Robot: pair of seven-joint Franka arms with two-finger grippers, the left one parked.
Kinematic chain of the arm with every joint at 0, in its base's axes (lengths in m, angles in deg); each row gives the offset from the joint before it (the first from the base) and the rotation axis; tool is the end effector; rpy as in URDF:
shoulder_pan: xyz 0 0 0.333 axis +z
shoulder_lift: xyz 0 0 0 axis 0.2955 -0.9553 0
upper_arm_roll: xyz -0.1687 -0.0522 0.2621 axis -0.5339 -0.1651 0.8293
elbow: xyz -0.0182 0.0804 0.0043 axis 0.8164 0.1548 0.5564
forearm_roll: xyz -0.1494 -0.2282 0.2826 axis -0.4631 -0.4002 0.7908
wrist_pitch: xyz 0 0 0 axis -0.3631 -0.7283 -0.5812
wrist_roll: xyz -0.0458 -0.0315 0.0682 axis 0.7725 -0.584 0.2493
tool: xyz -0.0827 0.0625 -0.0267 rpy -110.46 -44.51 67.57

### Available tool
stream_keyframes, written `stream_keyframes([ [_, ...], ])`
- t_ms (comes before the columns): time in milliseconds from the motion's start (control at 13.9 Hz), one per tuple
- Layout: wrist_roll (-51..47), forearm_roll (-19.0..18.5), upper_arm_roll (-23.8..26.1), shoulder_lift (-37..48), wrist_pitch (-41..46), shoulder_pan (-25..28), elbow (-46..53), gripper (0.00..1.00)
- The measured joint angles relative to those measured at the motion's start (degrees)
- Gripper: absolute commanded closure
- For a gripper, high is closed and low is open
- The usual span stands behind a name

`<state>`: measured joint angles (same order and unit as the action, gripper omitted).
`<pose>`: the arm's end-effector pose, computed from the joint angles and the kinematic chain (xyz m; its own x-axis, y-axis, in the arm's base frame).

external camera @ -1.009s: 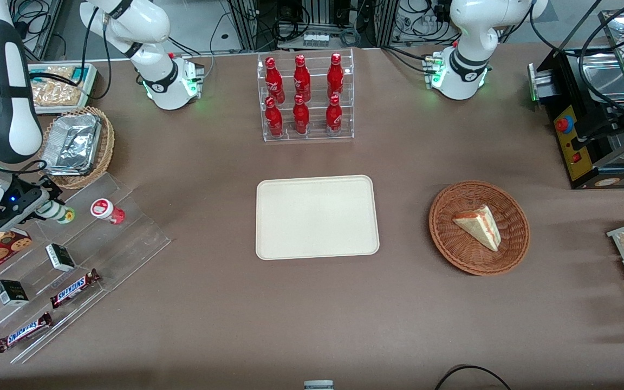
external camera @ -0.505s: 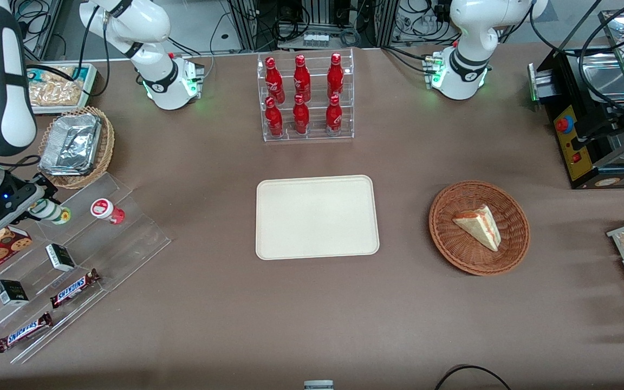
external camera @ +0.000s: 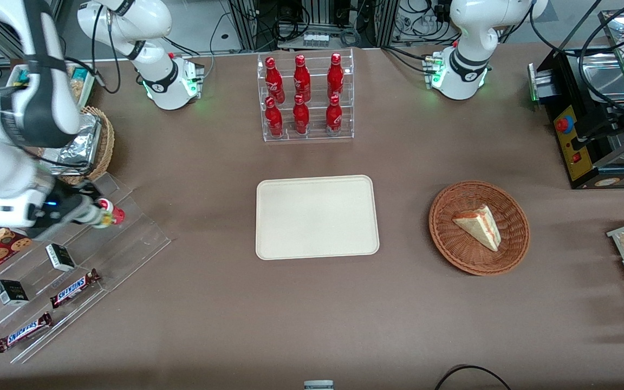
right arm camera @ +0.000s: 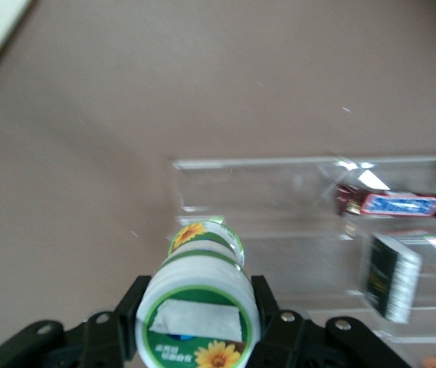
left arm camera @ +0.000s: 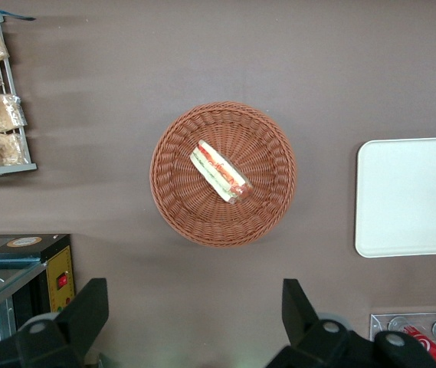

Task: Place green gum on tray
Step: 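Carry the gum jar with the right gripper over the cream tray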

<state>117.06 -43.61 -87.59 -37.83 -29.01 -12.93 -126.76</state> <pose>0.5693 0.0127 0.4371 0.7857 0.6179 -0.0299 0.6181 -0.7861 -0.0042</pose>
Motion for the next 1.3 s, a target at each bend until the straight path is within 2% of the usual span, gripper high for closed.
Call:
stream_keyframes([
  [432, -28.0, 0.8, 0.16, -3.75, -0.06, 16.61, 0.78, 1.0],
  [649, -40.59, 3.48, 0.15, -7.94, -0.2, 23.76, 5.31, 1.0],
  [865, -53.42, 3.75, 0.18, -14.51, -0.54, 30.9, 11.72, 1.0],
  [1297, -71.64, 3.77, 0.06, -26.96, -10.33, 39.89, 18.27, 1.0],
])
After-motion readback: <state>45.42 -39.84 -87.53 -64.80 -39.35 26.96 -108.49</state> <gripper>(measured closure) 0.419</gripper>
